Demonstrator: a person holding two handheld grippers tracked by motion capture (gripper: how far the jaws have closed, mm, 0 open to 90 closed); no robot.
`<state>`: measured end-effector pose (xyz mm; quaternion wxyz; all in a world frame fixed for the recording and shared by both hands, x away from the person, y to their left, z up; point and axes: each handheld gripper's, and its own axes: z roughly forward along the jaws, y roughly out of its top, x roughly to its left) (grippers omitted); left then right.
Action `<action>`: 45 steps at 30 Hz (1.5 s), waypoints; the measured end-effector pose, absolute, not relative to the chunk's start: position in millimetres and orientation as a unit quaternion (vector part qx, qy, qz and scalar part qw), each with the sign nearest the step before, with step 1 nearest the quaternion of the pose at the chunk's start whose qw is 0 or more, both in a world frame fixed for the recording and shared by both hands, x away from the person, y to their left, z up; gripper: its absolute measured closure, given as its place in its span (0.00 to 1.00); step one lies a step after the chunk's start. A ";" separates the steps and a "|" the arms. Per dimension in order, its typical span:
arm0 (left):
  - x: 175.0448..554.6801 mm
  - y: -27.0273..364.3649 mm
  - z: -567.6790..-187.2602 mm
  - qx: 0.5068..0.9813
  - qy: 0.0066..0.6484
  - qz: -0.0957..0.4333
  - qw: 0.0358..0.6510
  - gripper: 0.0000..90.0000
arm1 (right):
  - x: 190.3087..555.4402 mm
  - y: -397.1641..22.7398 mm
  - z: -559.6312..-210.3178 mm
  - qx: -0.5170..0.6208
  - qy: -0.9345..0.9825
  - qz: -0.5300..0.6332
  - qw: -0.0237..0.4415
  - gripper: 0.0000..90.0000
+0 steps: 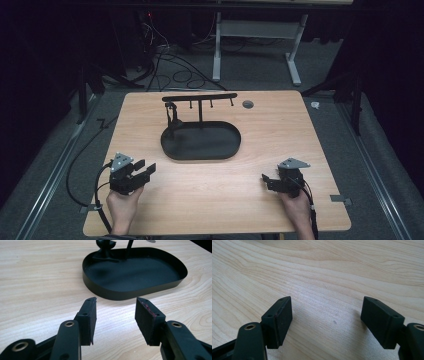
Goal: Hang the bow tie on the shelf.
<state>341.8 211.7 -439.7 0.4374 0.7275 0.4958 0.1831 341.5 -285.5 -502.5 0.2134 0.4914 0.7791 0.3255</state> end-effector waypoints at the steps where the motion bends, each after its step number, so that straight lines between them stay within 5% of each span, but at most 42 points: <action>1: 341.3 211.6 -441.0 0.727 0.496 0.183 0.438 0.58 | 341.5 -285.5 -502.5 0.491 0.779 0.325 0.213 0.29; 45: 343.7 193.6 -478.2 0.747 0.502 0.158 0.406 0.58 | 341.5 -285.4 -502.5 0.491 0.779 0.325 0.214 0.30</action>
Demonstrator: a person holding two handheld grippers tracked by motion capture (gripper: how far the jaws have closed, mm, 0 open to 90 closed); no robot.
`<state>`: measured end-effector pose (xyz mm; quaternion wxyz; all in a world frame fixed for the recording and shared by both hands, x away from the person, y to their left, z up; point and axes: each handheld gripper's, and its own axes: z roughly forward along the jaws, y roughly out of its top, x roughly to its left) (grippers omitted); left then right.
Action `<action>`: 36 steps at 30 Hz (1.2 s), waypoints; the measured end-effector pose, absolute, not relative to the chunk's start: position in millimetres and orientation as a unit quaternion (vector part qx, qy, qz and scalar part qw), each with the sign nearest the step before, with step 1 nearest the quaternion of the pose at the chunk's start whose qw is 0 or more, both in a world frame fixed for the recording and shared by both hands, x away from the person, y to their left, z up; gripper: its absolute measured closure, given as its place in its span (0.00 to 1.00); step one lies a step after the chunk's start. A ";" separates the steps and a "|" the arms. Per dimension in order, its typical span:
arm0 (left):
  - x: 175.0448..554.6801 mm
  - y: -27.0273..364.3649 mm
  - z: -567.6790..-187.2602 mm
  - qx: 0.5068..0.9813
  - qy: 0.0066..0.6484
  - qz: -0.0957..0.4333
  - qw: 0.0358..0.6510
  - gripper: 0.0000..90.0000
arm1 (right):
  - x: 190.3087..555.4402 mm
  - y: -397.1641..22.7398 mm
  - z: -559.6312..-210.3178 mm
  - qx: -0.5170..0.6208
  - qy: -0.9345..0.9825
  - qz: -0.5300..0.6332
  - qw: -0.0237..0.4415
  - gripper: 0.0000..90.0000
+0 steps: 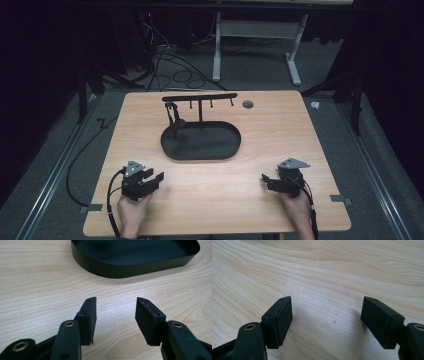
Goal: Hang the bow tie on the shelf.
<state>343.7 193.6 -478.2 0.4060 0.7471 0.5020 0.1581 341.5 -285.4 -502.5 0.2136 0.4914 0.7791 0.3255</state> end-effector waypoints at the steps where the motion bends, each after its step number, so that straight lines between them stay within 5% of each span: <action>1: 344.1 192.6 -479.3 0.746 0.502 0.158 0.407 0.58 | 341.5 -285.4 -502.5 0.491 0.779 0.325 0.214 0.30; 36: 357.1 169.2 -500.5 0.762 0.495 0.172 0.381 0.57 | 341.5 -285.4 -502.5 0.491 0.779 0.325 0.214 0.30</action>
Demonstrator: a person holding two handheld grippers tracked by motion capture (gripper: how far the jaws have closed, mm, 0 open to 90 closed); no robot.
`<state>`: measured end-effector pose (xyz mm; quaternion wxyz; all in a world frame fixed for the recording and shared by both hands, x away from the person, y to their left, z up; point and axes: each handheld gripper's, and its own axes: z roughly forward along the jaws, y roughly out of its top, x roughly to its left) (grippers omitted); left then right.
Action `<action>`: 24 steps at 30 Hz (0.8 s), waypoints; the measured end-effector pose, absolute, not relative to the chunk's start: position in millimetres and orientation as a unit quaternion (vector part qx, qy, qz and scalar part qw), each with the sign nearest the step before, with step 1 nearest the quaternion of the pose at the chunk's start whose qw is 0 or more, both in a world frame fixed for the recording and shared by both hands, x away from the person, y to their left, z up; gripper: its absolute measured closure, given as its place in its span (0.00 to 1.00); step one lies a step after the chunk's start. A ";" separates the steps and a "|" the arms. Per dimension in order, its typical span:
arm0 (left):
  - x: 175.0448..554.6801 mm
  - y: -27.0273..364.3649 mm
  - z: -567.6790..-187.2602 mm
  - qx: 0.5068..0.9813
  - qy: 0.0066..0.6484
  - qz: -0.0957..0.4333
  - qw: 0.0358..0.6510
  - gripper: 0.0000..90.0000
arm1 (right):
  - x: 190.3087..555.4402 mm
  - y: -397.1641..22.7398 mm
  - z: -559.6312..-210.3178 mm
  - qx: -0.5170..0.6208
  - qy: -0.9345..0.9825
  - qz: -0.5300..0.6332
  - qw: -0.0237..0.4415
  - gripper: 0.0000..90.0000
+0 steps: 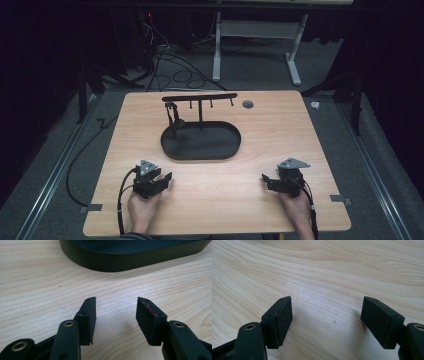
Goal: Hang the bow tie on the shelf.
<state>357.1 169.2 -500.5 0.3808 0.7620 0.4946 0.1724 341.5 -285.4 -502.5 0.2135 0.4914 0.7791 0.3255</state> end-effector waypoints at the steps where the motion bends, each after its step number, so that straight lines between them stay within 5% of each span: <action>1: 357.3 168.9 -500.8 0.763 0.494 0.172 0.379 0.57 | 341.5 -285.4 -502.5 0.491 0.779 0.326 0.213 0.30; 24: 357.3 154.3 -506.9 0.778 0.474 0.206 0.358 0.46 | 341.4 -285.4 -502.5 0.491 0.779 0.326 0.213 0.30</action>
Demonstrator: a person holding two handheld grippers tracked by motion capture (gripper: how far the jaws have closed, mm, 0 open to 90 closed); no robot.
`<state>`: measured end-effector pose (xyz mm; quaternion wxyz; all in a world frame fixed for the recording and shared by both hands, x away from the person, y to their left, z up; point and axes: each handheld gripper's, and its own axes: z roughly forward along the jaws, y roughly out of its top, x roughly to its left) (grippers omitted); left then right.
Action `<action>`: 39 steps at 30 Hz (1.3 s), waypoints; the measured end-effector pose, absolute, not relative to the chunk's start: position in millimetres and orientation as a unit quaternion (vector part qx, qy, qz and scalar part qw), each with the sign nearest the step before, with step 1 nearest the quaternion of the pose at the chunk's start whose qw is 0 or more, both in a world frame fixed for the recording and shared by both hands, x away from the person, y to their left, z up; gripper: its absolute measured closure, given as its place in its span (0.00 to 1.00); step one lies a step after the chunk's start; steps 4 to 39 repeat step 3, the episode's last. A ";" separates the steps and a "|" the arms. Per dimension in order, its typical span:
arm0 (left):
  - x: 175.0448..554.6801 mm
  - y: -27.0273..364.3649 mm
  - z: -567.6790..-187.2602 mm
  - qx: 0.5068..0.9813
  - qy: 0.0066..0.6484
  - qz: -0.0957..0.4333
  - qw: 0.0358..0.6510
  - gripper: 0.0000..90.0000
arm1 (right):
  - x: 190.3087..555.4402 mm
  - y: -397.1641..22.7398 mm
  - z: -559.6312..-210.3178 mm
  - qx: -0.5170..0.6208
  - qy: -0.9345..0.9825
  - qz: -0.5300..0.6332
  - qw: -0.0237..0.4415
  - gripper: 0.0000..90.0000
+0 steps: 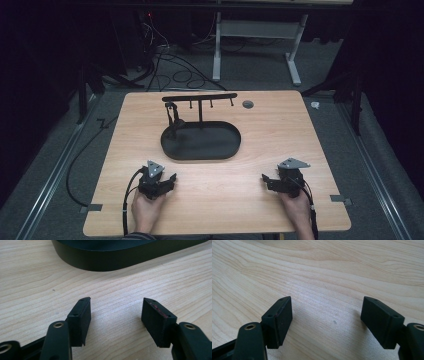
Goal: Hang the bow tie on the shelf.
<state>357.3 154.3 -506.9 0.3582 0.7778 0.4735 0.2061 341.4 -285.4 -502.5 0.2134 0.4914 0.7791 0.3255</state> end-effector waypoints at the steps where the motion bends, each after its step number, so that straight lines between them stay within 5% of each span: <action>1: 357.3 154.3 -506.7 0.778 0.474 0.205 0.358 0.46 | 341.5 -285.5 -502.6 0.491 0.780 0.325 0.214 0.30; 39: 357.3 154.2 -506.9 0.778 0.473 0.206 0.358 0.45 | 341.4 -285.4 -502.5 0.491 0.779 0.326 0.213 0.30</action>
